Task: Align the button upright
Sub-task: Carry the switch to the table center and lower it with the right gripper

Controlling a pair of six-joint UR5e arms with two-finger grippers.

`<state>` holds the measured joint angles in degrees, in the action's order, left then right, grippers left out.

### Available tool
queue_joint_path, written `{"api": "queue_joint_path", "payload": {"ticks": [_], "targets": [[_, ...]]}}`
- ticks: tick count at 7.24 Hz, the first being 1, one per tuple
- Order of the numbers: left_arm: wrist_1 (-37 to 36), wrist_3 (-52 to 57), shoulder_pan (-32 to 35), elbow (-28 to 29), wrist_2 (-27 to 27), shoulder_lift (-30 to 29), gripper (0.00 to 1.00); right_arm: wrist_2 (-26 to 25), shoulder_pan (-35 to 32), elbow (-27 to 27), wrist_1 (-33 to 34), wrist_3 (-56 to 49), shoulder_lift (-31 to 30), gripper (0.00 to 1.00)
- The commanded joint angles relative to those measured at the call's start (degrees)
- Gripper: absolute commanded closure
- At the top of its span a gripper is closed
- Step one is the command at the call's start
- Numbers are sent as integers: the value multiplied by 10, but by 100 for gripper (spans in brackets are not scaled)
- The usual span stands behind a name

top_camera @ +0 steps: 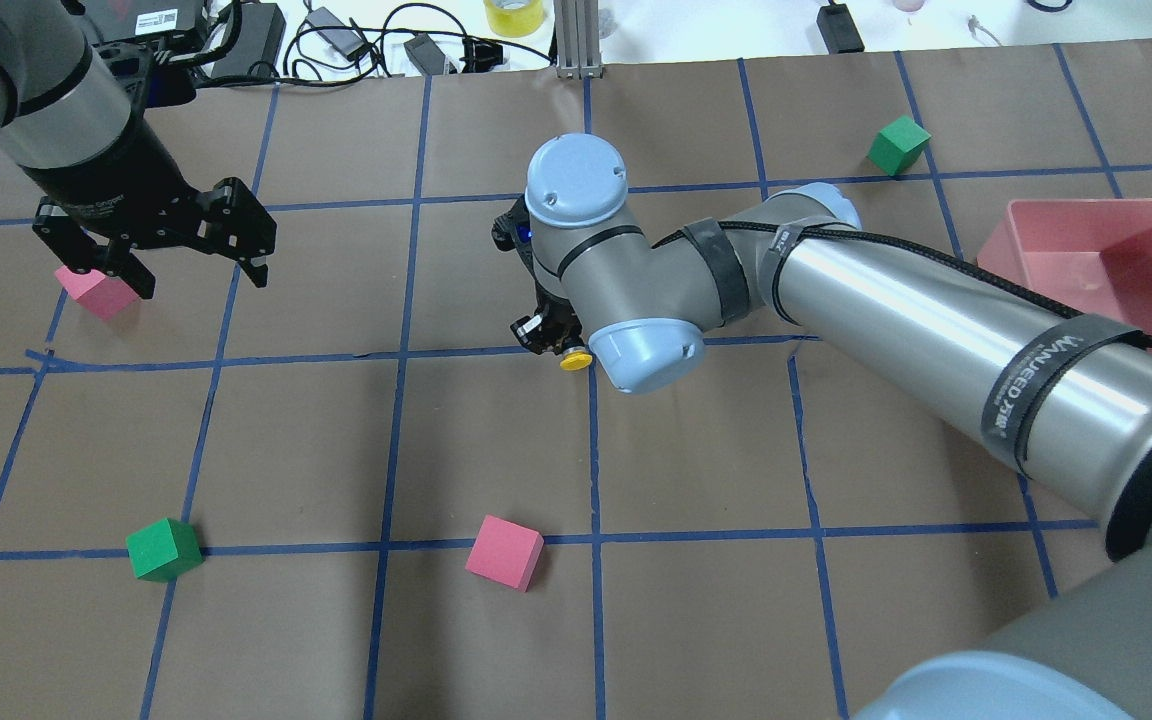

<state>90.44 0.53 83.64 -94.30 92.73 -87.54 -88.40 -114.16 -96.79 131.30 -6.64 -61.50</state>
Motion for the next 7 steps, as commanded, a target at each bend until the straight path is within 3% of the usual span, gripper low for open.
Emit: {"api": "queue_joint_path", "payload": {"ticks": [1,2,3,4,7], "targets": [[0,0,0,0,0,0,0,-3,-2,-2,4,2,14,100],[0,0,0,0,0,-1,0,-3,-2,-1,5,3,14,100],[0,0,0,0,0,-1,0,-1,-2,-3,4,3,16,94],[0,5,0,1,1,-3,0,2,-2,-5,4,4,15,63],[-32,-1,-1,-7,3,-4,0,36,-2,-6,4,6,12,0]]}}
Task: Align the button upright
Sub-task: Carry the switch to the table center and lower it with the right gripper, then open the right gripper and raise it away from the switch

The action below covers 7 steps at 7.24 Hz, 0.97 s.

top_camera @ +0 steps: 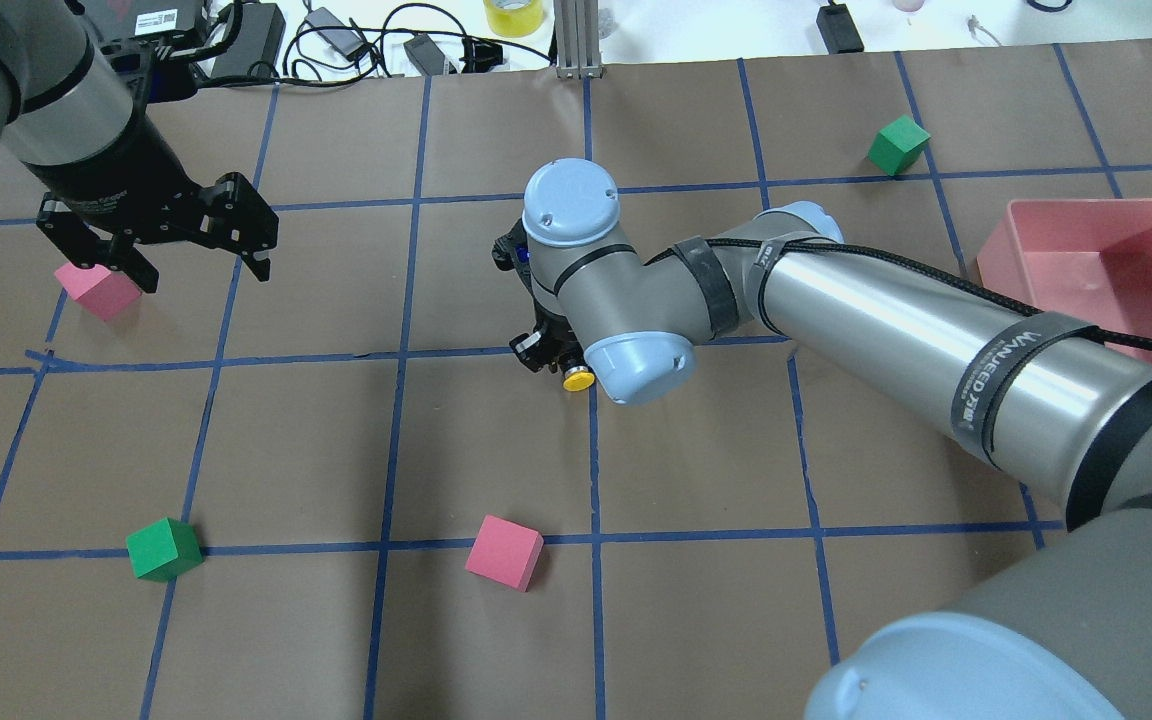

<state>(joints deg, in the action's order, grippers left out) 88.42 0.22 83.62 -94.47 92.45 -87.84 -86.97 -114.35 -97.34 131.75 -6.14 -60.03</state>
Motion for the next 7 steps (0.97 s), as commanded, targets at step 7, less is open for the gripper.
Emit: {"api": "queue_joint_path", "payload": {"ticks": [7], "targets": [[-91,-29,5,-25,-6,-30,0,13,159,26,-310,6,-267,0]]}}
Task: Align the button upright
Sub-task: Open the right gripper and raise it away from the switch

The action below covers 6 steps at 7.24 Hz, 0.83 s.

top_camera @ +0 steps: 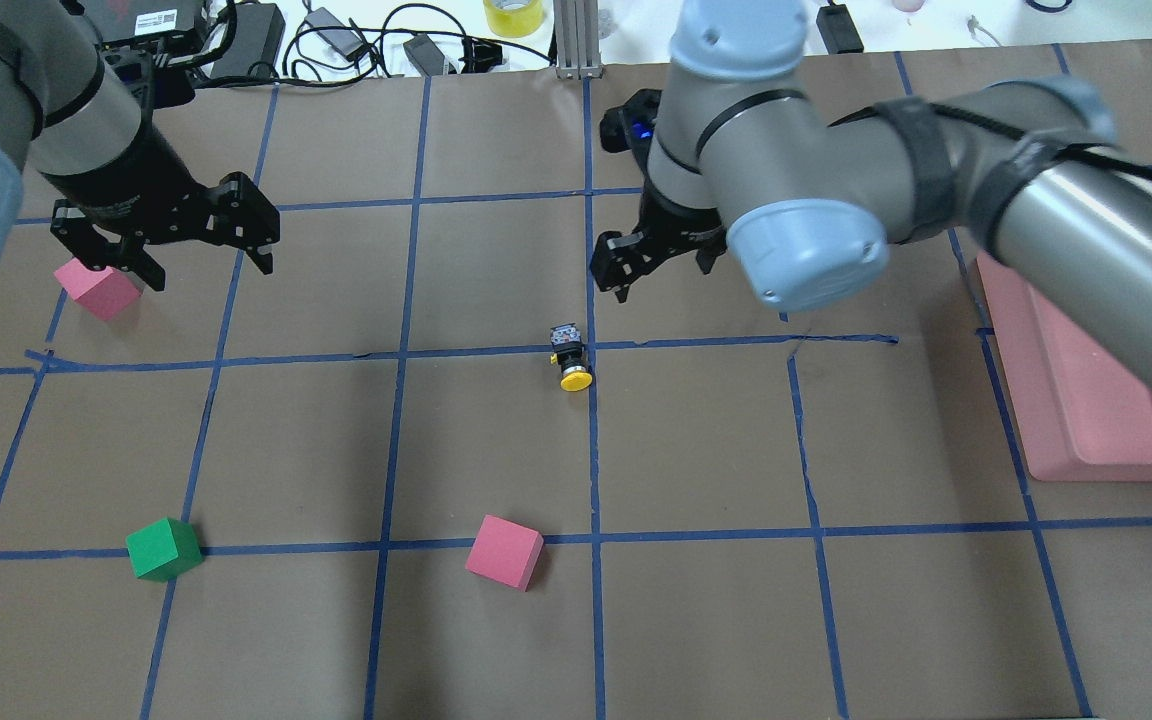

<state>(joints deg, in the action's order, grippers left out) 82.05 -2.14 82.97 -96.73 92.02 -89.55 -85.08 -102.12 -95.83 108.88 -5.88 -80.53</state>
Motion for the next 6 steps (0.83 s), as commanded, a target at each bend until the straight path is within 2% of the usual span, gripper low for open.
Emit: {"api": "queue_joint_path", "payload": {"ticks": [1,2,3,4,6], "targets": [[-38,-8,40,-9,1,-31,0,-12,50,31,-144,10,-98,0],[-94,-15,64,-18,-2,-46,0,-31,66,52,-174,43,-116,0],[-120,-52,87,-27,-17,-59,0,-50,76,63,-175,55,-125,0],[-122,-111,115,-35,-61,-69,0,-54,80,64,-174,95,-132,0],[-211,-130,140,-62,-69,-103,0,-87,81,64,-169,128,-147,0]]}}
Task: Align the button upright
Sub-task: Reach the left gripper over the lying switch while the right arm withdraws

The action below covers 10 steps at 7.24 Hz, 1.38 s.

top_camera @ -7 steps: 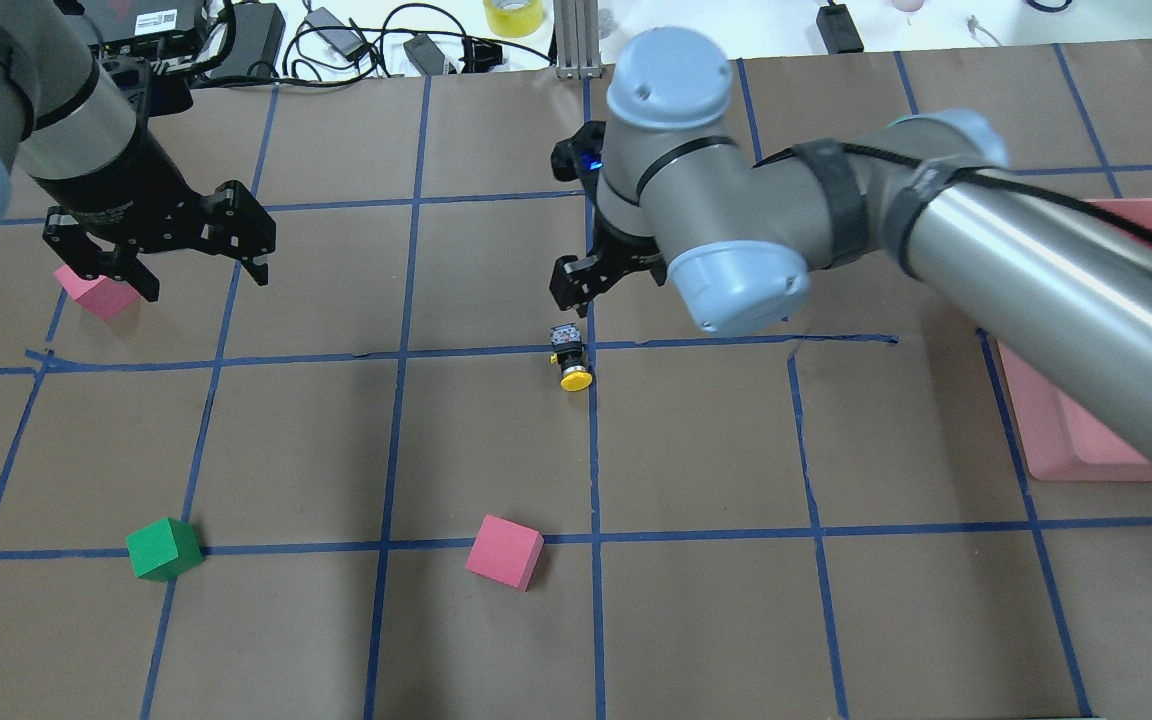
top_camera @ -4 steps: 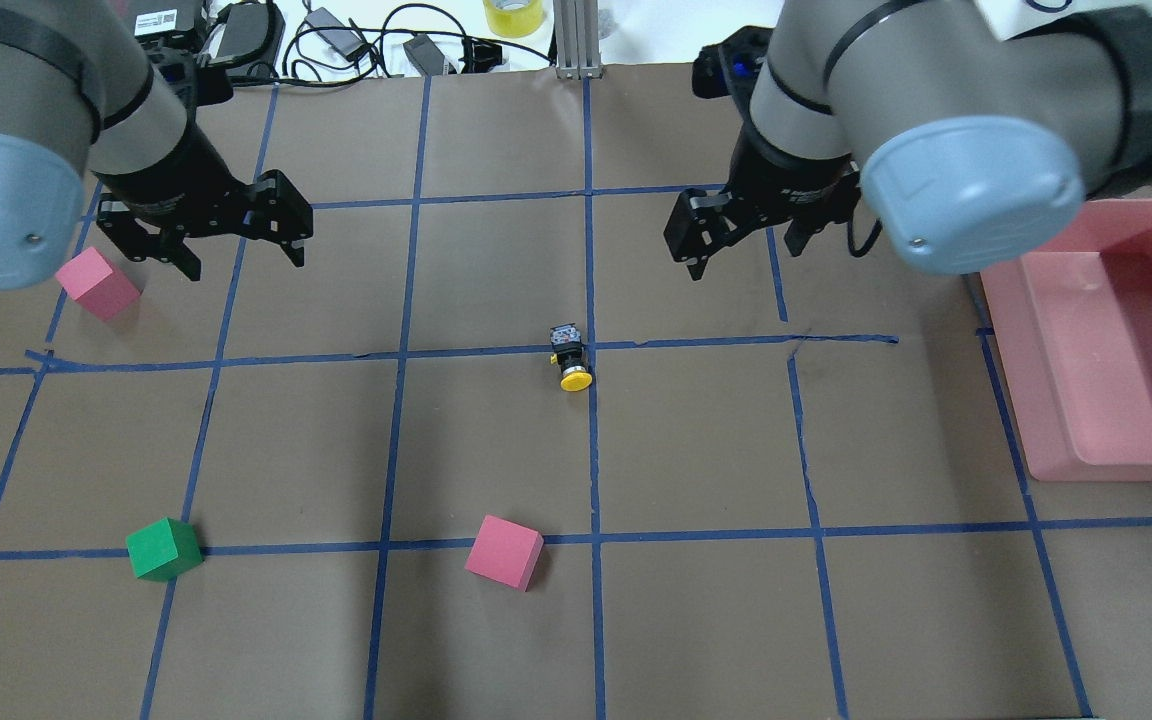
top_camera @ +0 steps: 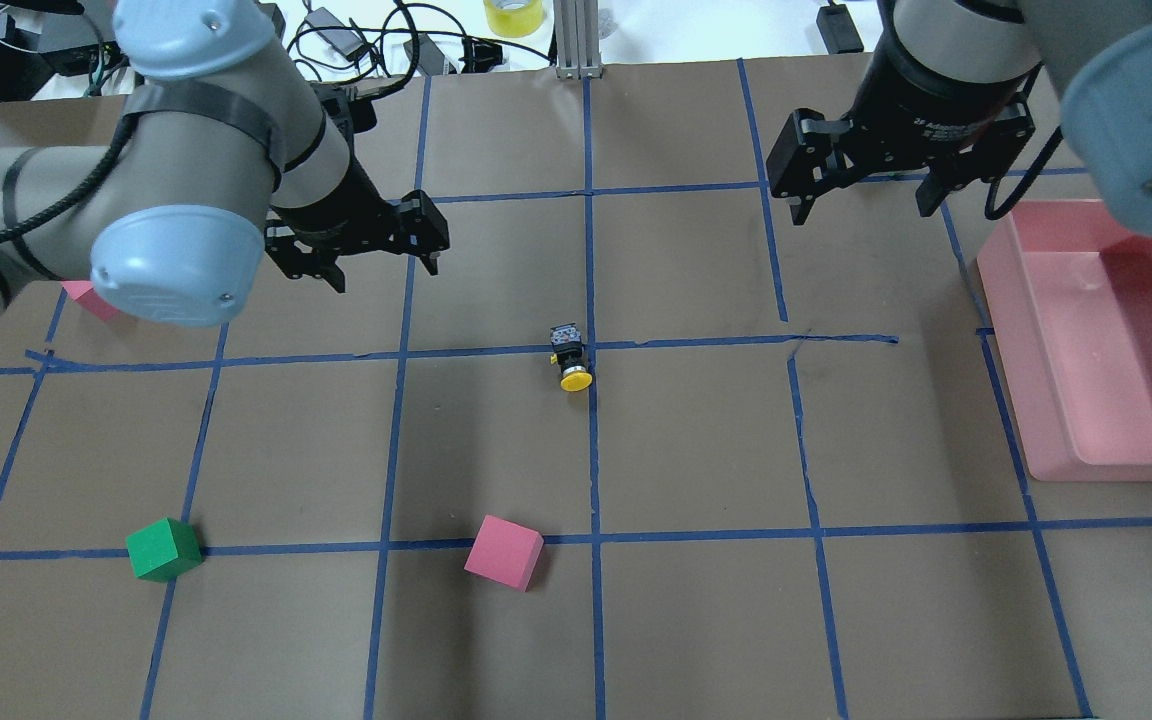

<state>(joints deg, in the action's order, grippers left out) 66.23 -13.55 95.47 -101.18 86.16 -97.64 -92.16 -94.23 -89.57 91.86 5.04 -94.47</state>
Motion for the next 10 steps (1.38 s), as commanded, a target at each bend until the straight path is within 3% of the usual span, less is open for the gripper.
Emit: {"api": "queue_joint_path", "payload": {"ticks": [1,3,7,8,10], "targets": [[-70,-16,14,-23,-10,-40,0,-16,10,2,-2,19,-7,0],[-75,-71,25,-24,-88,-69,3,-9,19,2,-1,16,-6,0],[-118,-140,98,-30,-52,-106,6,22,19,1,-2,-9,0,0],[-126,-170,110,-31,-49,-121,6,23,25,6,13,-39,28,0],[-144,-200,130,-35,-48,-151,6,36,37,80,10,-57,71,0]]}}
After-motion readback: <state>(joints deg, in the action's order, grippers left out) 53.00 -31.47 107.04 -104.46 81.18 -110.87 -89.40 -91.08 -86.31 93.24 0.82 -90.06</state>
